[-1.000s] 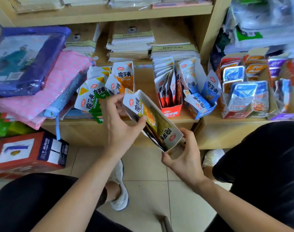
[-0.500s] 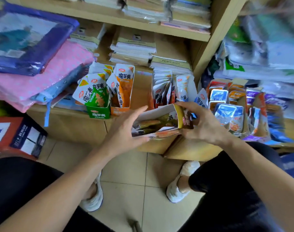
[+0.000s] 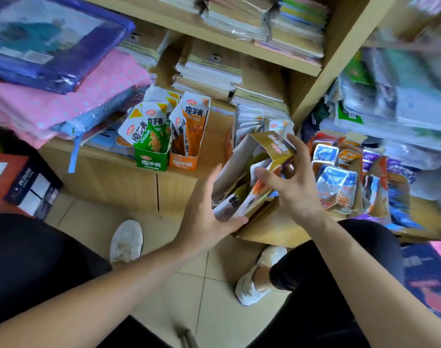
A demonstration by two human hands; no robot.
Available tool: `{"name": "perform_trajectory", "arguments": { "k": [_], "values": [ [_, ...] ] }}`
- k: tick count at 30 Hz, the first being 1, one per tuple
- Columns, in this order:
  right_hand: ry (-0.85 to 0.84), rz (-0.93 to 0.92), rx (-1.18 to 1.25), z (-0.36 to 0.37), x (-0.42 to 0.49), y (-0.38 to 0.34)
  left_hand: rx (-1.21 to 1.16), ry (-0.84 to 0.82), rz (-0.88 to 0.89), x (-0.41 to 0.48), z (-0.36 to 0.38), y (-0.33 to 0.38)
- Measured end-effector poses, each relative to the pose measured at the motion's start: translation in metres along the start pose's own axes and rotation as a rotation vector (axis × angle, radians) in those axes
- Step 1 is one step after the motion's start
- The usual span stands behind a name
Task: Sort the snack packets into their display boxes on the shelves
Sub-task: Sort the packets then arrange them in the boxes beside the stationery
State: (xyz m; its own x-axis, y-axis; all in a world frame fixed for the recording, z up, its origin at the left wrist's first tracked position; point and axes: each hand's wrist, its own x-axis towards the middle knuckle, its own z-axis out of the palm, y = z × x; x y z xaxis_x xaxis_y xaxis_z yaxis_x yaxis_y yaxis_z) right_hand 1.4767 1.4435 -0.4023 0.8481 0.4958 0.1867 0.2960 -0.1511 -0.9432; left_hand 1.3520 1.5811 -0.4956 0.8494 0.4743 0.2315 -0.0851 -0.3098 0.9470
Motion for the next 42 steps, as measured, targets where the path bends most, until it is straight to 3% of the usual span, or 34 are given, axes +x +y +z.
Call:
{"name": "perform_trajectory", "arguments": {
  "k": [4,14,21,26,30,34,37,42],
  "values": [
    [-0.139,-0.118,-0.078,-0.005,0.005,-0.013,-0.077,-0.017,-0.027,0.001,0.007,-0.003],
    [-0.079,-0.077,0.014,-0.009,0.009,-0.023,-0.151,0.12,0.181,0.0,0.002,0.006],
    [0.033,0.121,0.258,-0.01,0.003,-0.018,-0.018,0.22,0.295,0.004,-0.014,0.025],
    [0.046,0.247,0.494,0.001,-0.02,-0.013,-0.061,0.338,0.238,0.024,-0.046,0.032],
    [-0.028,0.284,0.587,0.013,-0.032,-0.003,-0.134,0.308,0.172,0.03,-0.065,0.034],
    [-0.002,0.361,0.628,0.02,-0.033,0.008,0.044,0.306,0.157,0.025,-0.073,0.031],
    [0.0,0.444,0.654,0.025,-0.04,0.02,0.269,0.283,0.238,0.028,-0.086,0.029],
    [0.042,0.482,0.67,0.036,-0.054,0.04,0.328,0.145,0.238,0.036,-0.101,0.03]
  ]
}}
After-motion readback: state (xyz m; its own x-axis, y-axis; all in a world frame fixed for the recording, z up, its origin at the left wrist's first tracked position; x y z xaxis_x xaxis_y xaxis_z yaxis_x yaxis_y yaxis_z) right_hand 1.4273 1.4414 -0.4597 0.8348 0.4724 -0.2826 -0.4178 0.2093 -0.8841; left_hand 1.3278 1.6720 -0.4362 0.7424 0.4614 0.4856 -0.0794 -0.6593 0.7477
